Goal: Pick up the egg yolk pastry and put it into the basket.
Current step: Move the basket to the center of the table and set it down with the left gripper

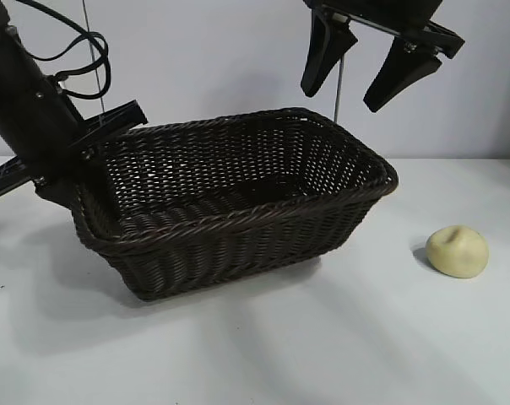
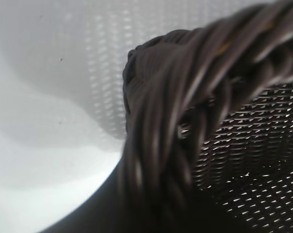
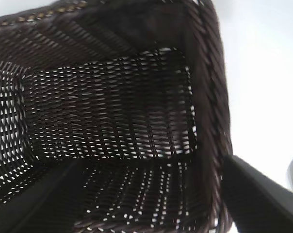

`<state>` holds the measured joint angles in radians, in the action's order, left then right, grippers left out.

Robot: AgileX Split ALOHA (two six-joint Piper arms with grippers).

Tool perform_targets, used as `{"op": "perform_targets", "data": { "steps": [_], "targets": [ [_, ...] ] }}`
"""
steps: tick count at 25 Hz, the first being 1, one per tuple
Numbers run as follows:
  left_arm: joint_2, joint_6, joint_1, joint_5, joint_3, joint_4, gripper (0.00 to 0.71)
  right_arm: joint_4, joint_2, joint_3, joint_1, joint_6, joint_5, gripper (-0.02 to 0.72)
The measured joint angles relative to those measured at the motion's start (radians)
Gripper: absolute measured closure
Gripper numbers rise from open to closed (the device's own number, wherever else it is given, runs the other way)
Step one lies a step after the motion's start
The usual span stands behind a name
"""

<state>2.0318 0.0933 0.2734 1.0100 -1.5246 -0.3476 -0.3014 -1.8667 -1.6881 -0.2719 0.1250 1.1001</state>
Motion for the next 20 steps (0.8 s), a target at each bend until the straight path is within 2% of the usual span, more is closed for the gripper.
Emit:
{"op": "perform_targets", "data": {
  "steps": [4, 8, 13, 20],
  "targets": [
    [0.047, -0.056, -0.006, 0.052, -0.084, 0.012, 0.609, 0.000, 0.000, 0.000, 0.000, 0.000, 0.001, 0.134],
    [0.095, -0.103, -0.038, 0.115, -0.146, -0.022, 0.609, 0.000, 0.000, 0.000, 0.000, 0.000, 0.008, 0.134],
    [0.106, -0.133, -0.082, 0.123, -0.160, -0.028, 0.609, 0.000, 0.000, 0.000, 0.000, 0.000, 0.012, 0.134],
    [0.139, -0.147, -0.062, 0.138, -0.163, -0.037, 0.609, 0.000, 0.000, 0.000, 0.000, 0.000, 0.017, 0.134]
  ]
}}
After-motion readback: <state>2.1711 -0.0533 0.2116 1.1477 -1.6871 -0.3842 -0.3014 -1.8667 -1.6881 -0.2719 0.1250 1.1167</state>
